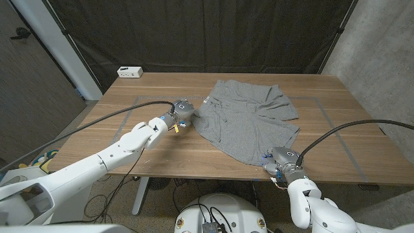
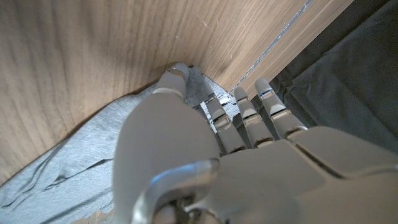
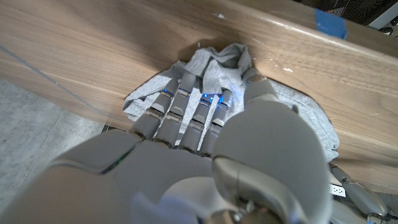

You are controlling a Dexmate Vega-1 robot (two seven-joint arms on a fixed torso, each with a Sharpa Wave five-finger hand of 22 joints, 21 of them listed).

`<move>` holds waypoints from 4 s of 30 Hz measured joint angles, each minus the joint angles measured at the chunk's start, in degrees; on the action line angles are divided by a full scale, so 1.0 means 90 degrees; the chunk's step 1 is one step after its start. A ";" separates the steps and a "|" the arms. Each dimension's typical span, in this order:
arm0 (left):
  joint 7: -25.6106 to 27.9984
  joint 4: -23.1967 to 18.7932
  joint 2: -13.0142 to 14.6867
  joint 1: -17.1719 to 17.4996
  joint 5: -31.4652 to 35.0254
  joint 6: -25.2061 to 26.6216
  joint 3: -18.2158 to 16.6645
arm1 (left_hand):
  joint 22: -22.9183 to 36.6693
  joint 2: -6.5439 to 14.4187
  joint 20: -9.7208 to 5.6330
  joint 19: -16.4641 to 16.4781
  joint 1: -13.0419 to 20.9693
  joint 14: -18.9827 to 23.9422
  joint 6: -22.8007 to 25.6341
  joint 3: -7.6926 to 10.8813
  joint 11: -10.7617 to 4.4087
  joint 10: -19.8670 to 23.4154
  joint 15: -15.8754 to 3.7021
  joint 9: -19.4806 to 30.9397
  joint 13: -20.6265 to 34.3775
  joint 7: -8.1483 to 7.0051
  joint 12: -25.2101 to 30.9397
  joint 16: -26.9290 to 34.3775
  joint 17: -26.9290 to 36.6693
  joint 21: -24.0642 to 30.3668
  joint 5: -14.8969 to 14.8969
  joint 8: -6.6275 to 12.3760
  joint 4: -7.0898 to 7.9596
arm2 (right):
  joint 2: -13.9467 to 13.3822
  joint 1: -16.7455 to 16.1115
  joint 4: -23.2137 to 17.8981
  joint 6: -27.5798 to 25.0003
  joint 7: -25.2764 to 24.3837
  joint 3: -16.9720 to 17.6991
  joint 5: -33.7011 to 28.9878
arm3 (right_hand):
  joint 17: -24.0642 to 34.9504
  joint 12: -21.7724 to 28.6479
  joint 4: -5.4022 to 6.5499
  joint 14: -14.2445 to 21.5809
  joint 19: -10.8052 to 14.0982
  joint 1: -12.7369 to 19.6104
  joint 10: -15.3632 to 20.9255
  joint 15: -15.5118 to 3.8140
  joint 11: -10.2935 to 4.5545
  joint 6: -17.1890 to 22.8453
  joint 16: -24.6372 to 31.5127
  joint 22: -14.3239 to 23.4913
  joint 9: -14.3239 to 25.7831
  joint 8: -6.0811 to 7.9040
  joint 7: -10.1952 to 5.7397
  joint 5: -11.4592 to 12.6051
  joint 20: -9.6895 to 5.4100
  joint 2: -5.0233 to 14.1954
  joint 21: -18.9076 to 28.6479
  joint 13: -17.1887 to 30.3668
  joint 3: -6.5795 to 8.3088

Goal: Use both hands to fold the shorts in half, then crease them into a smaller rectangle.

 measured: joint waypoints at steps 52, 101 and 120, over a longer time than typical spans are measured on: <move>-0.3236 -0.1910 0.0540 0.0336 -0.1035 0.0941 -0.0694 | -0.0027 0.0324 -0.0232 0.0131 0.0401 0.0782 0.1542 0.0054 0.0513 0.1962 -0.0042 0.0047 0.0185 0.0496 0.0308 -0.0039 0.0059 0.0141 -0.0323 0.0282 -0.0038 | 0.0132 -0.1064 0.0730 0.0866 -0.1124 0.1529 -0.0514 | 0.0896 0.1256 0.0116 0.0738 0.0114 0.0771 0.1361 -0.0105 0.0030 0.1903 0.0437 0.0117 0.0204 0.0142 0.0350 -0.0332 -0.0010 0.0687 0.0319 0.0733 0.0010; -0.3197 -0.4877 0.2186 0.2910 -0.2274 0.2386 -0.3486 | -0.0026 0.0286 -0.0127 -0.0019 0.0526 0.0896 0.1643 0.0008 0.0463 0.1912 -0.0088 0.0077 0.0186 0.0509 0.0383 -0.0039 0.0118 0.0140 -0.0394 0.0247 -0.0006 | 0.0104 -0.1895 0.0685 0.1629 -0.1631 0.2529 -0.1396 | 0.1129 0.1443 0.0206 0.0783 0.0047 0.0831 0.1325 -0.0127 -0.0003 0.1911 0.0322 0.0146 0.0420 0.0193 0.0361 -0.0376 -0.0009 0.0694 0.0417 0.0996 -0.0058; -0.2765 -0.5286 0.2386 0.4184 -0.2647 0.2808 -0.4870 | -0.0026 0.0314 -0.0127 -0.0018 0.0498 0.0918 0.1586 -0.0017 0.0463 0.1912 -0.0065 0.0177 0.0185 0.0566 0.0423 -0.0039 0.0117 0.0140 -0.0396 0.0221 0.0020 | 0.0120 -0.1674 0.0882 0.2047 -0.1111 0.2755 -0.1957 | 0.1218 0.1536 0.0239 0.0830 0.0001 0.0830 0.1325 -0.0130 -0.0002 0.1948 0.0275 0.0145 0.0449 0.0168 0.0325 -0.0395 0.0012 0.0693 0.0466 0.1065 -0.0060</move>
